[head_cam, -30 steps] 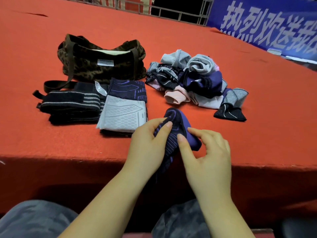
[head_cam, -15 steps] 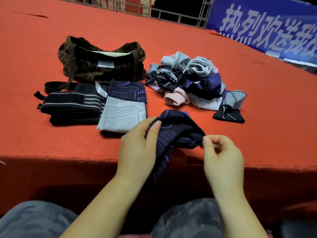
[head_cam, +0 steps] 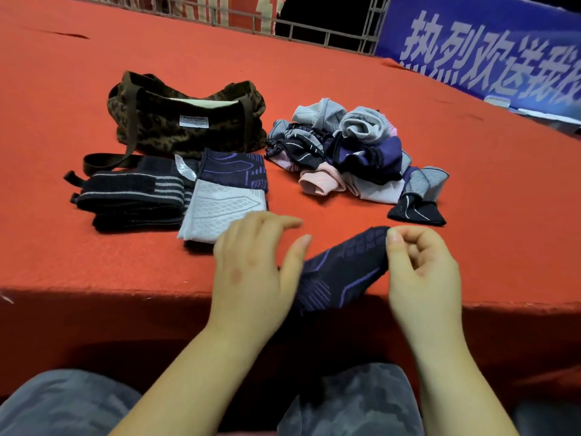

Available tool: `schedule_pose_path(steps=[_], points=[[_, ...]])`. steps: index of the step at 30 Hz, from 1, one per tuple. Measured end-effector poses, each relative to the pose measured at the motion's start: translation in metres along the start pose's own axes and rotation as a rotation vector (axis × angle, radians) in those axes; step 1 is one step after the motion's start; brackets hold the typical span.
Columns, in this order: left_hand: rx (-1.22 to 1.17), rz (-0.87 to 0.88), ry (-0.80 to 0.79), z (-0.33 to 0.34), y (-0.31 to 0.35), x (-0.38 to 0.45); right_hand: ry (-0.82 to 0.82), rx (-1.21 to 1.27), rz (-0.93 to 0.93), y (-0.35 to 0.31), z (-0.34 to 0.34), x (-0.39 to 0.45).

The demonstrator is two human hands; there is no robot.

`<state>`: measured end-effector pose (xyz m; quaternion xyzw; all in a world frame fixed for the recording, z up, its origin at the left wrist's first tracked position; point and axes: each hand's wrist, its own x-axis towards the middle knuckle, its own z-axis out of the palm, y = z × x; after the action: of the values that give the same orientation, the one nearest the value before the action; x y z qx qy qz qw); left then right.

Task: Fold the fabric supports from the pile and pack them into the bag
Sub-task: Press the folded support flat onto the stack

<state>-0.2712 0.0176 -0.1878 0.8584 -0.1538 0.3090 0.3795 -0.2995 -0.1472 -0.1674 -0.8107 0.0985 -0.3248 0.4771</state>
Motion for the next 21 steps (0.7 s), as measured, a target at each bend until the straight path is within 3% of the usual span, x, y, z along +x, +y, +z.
schedule_pose_path(steps=[4,11,16,21], points=[[0.053,0.143,-0.119,0.009,0.014,-0.017,-0.034,-0.055,-0.119,-0.012,0.005,0.002],[-0.007,0.127,-0.236,0.009,0.021,-0.02,-0.081,0.113,-0.092,-0.031,0.004,0.009],[-0.371,-0.265,-0.273,0.001,0.017,-0.004,-0.093,0.107,-0.136,-0.033,0.001,0.004],[-0.674,-0.524,-0.229,-0.014,0.014,0.009,-0.037,-0.095,-0.17,-0.016,0.009,-0.021]])
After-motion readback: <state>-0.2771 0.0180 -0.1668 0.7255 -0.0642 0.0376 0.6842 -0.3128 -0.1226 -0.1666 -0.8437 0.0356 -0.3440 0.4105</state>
